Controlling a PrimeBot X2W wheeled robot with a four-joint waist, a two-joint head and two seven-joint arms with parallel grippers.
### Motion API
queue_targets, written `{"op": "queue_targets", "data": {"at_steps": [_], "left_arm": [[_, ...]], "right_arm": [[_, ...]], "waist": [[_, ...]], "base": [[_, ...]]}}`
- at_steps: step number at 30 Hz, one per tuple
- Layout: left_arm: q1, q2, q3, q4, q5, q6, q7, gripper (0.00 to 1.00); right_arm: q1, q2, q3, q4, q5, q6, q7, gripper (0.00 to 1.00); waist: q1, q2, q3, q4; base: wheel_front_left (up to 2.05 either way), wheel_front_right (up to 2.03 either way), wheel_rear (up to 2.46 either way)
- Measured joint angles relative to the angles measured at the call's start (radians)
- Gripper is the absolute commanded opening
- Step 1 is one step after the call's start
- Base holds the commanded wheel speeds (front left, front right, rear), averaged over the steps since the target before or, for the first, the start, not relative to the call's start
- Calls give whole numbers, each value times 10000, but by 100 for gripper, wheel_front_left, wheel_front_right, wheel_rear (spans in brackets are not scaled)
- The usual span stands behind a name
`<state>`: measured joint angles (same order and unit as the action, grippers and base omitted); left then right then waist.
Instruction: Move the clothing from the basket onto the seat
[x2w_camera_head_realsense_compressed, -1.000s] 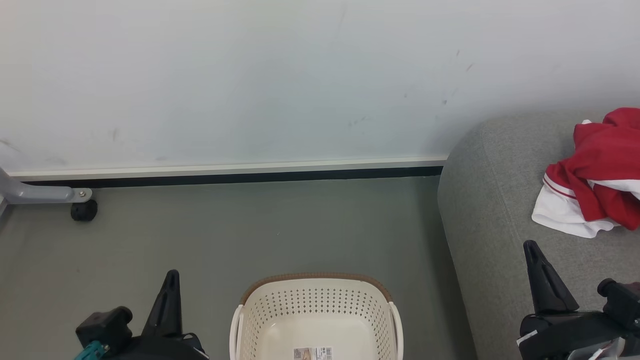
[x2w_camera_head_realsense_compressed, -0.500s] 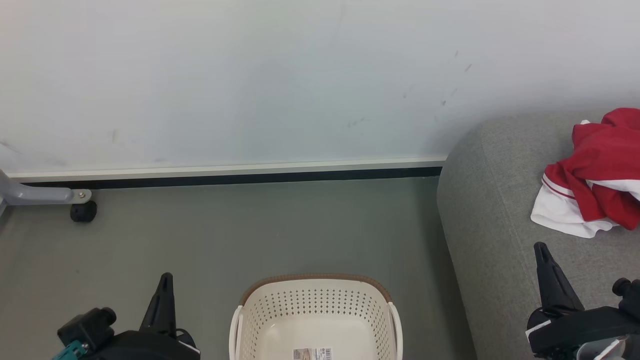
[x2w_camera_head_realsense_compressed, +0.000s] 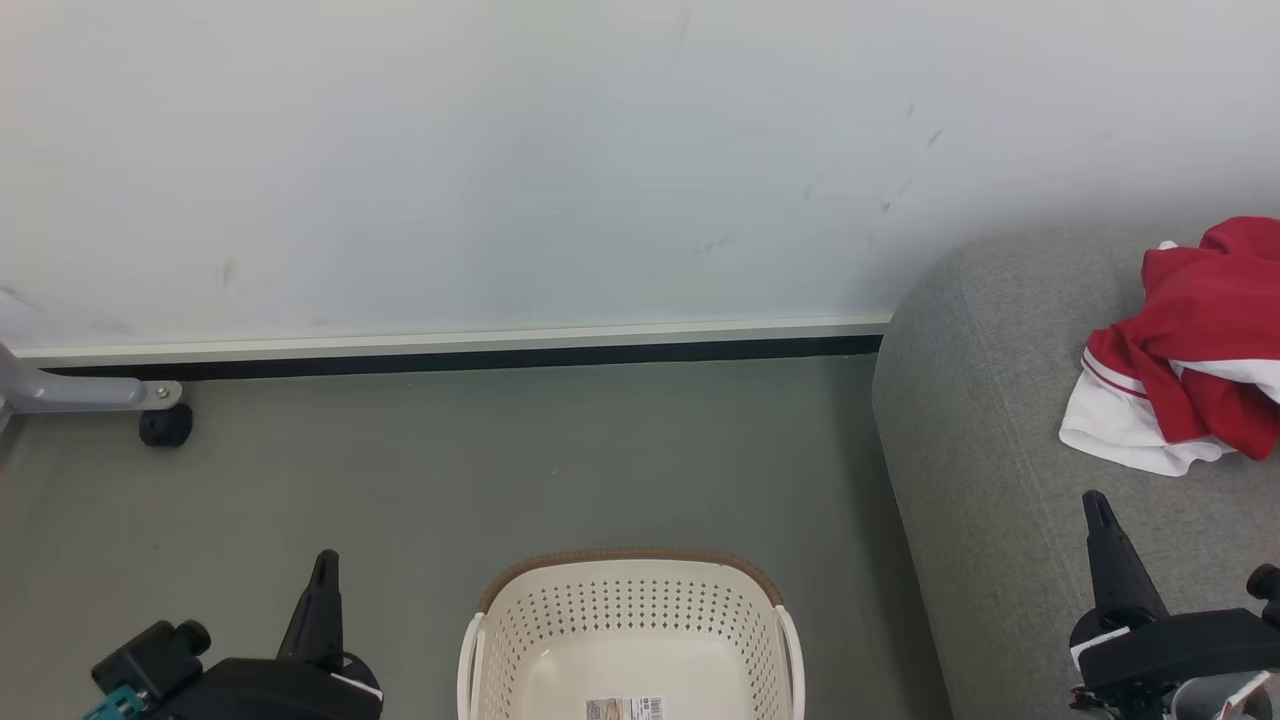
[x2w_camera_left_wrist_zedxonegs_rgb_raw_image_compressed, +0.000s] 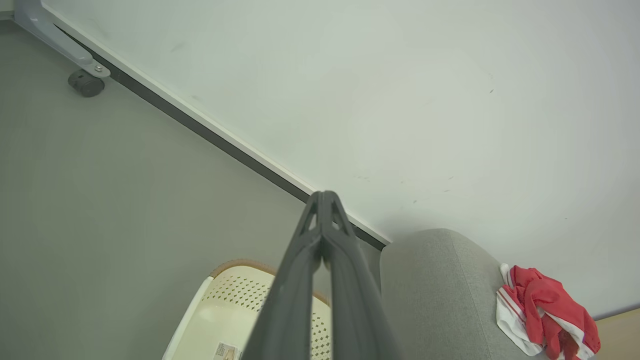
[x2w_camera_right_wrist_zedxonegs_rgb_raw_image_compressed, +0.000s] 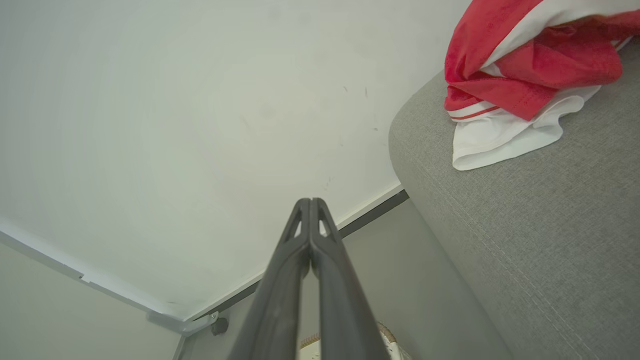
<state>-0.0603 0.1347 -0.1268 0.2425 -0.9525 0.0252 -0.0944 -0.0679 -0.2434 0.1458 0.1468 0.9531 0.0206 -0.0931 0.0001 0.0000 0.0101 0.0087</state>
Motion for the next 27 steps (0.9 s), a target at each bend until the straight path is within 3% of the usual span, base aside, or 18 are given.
{"op": "queue_targets", "data": {"at_steps": [27], "left_arm": [[-35, -389, 918, 136, -2727, -614, 876, 0]], "right_arm": [[-46, 836, -1168, 564, 2696, 414, 865, 0]], "waist": [[0, 0, -40, -37]], "base": [[0, 0, 0]]}}
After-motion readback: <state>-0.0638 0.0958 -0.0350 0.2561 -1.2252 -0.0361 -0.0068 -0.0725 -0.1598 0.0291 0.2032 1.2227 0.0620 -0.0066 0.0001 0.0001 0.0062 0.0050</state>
